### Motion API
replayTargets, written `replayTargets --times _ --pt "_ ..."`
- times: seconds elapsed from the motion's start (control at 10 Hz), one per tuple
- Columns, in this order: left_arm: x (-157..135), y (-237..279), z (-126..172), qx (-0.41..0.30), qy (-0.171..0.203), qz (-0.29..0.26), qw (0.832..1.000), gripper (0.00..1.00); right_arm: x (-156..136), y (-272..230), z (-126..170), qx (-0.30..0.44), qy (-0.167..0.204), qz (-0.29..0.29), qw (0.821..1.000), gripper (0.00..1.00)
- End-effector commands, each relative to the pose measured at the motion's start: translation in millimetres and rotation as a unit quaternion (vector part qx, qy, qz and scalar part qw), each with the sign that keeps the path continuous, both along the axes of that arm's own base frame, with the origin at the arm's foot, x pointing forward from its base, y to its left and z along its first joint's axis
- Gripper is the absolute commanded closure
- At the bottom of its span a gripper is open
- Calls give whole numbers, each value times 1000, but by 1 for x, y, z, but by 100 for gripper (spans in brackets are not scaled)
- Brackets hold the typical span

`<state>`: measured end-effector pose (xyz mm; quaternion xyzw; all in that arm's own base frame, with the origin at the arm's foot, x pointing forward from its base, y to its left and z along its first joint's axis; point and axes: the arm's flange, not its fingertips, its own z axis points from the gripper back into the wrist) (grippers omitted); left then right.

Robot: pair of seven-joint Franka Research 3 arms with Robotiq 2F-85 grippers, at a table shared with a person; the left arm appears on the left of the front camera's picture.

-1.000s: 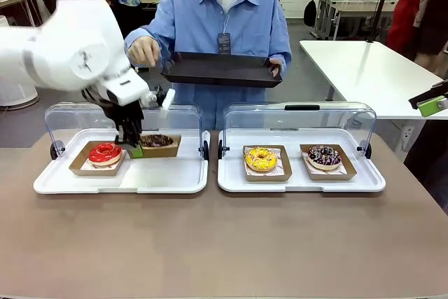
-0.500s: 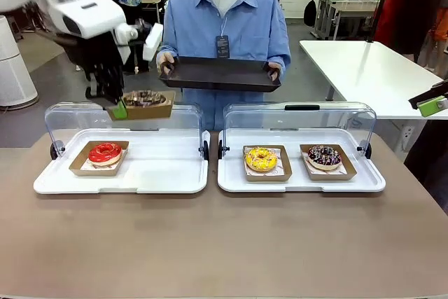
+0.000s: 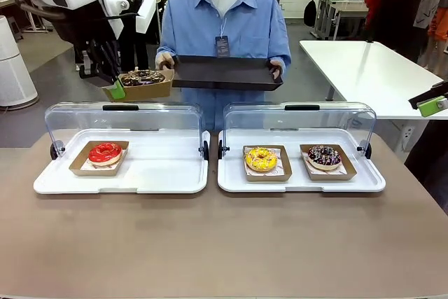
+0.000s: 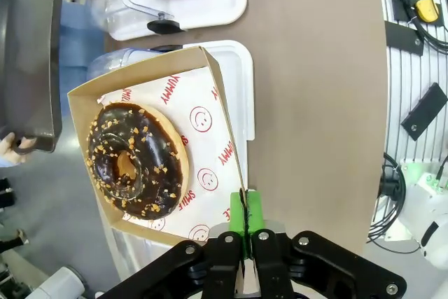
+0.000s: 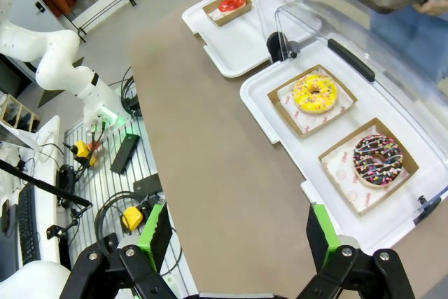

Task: Provide the desired donut to the person.
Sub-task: Pick up and lift the Paper togo box containing the Donut pointed at by the person, then place the picked Paper togo box onto the Handle tray extended by the person.

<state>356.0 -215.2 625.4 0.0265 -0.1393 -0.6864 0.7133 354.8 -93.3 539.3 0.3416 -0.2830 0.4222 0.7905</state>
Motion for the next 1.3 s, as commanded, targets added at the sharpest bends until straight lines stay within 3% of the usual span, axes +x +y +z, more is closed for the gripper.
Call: replayTargets --times 0.0,1.2 --pt "-1 -1 1 1 -1 0 1000 100 0 2 1 -1 4 -2 1000 0" --pt "-1 -1 1 1 -1 0 1000 100 0 2 1 -1 4 -2 1000 0"
